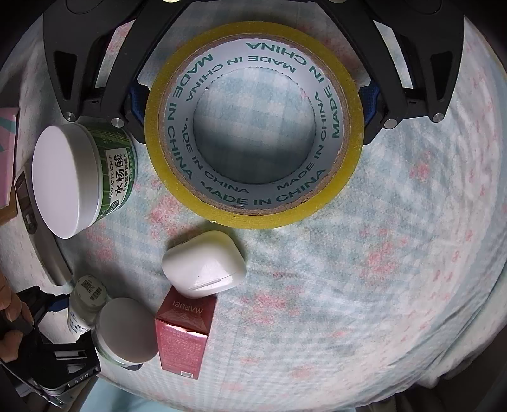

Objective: Organize rigid objects
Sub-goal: 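Grasp the yellow tape roll with the left tool while the right tool grasps the white vitamin bottle, then carry the tape roll and bottle into the cardboard box and open both tools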

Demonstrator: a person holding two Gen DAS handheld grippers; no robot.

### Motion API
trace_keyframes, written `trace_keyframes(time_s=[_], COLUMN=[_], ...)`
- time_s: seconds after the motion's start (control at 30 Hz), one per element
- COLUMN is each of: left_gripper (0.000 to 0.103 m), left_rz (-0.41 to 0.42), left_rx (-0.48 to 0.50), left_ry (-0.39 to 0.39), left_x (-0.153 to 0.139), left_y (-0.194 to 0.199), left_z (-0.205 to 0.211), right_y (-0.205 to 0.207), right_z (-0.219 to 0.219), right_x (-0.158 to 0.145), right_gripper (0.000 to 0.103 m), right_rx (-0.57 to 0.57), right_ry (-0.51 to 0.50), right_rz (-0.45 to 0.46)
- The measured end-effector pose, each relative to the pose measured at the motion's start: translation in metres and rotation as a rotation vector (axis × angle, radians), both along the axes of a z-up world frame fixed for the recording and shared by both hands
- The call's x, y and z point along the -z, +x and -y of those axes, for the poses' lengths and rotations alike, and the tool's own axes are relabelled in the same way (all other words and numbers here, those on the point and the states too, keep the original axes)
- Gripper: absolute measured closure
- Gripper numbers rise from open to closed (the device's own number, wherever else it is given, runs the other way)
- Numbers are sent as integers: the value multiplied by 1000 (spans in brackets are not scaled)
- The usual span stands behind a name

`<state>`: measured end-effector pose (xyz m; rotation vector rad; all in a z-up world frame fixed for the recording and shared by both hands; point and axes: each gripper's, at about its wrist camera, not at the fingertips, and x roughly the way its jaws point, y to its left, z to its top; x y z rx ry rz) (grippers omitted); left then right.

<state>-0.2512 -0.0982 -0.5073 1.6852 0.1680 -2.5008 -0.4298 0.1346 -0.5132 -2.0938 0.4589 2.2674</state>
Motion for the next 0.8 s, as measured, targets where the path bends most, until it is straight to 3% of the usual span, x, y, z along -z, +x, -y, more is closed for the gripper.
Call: trace_keyframes(time_s=[0.4,0.8], left_gripper=[7,7], left_rz=[-50,-154], left_rx=[-18,36], left_ry=[-15,-40], left_x=[-21,-94], left_y=[4,18], left_z=[9,13], right_y=[15,45], right_z=[-12,-33], right_x=[-22,-87], right_gripper=[52,55], right_rx=[33,98], right_ry=[-33,-86], right_rz=[-71,-181])
